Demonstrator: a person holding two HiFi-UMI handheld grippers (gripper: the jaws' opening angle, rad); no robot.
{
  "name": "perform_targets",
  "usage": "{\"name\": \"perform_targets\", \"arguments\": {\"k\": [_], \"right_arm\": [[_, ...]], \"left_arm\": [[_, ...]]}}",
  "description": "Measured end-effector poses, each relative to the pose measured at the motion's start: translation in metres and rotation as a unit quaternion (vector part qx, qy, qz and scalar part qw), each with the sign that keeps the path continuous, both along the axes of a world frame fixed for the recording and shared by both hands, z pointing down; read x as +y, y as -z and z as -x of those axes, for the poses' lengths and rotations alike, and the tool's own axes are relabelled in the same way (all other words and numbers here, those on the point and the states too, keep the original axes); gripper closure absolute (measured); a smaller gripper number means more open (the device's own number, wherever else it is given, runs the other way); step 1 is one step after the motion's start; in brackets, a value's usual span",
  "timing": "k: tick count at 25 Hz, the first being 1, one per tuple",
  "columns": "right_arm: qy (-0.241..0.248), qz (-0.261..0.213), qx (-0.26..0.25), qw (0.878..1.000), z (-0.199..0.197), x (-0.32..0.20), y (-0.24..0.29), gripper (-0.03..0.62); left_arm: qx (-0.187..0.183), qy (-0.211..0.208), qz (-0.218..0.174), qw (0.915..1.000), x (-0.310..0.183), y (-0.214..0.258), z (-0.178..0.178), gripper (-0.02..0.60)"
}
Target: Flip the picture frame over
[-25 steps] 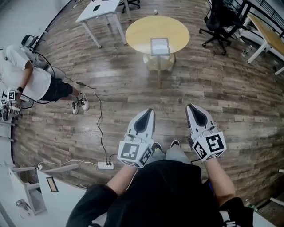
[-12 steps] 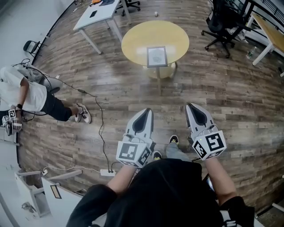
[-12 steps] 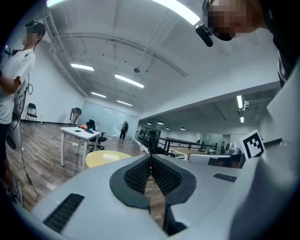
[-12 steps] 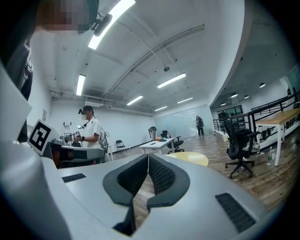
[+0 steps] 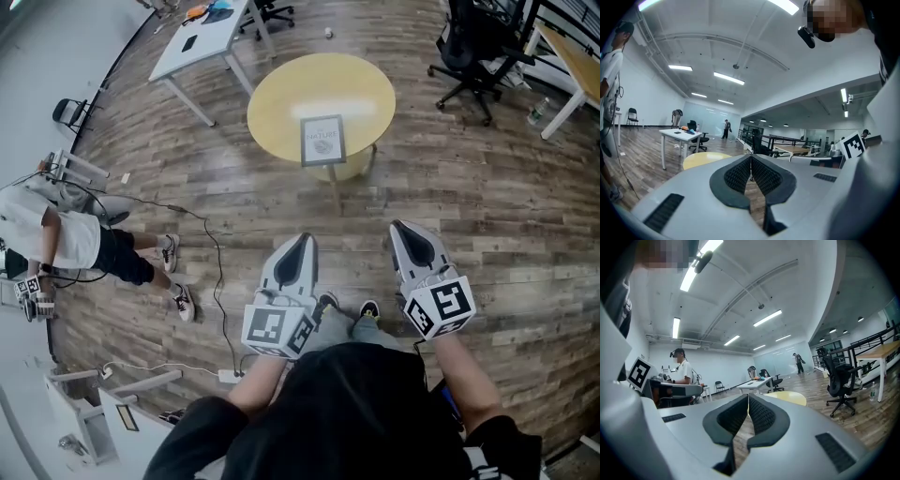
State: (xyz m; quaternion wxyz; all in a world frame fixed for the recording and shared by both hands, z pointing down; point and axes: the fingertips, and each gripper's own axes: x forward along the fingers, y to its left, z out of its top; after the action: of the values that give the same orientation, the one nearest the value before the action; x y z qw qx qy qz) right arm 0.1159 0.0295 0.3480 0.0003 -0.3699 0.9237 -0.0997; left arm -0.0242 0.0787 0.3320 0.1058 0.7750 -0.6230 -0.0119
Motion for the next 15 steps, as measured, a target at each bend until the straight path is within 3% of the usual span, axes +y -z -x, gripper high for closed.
{"name": "perform_targets", "arguments": {"k": [8,15], "right_arm": [[-0.003,0.014,0.01,1.0,0.035,-0.048,-0.014,0.576],[-0.016,0.009,0.034,0.999,0.088,-0.129,-0.013,0.576]], "left_arm": [[0.002,-0.011,0.006,0.9999,-0.058,-0.012,0.034,0.558],[0.008,-0.043,0.012,0.999,-0.136,-0.03,0.084,0.558]]}}
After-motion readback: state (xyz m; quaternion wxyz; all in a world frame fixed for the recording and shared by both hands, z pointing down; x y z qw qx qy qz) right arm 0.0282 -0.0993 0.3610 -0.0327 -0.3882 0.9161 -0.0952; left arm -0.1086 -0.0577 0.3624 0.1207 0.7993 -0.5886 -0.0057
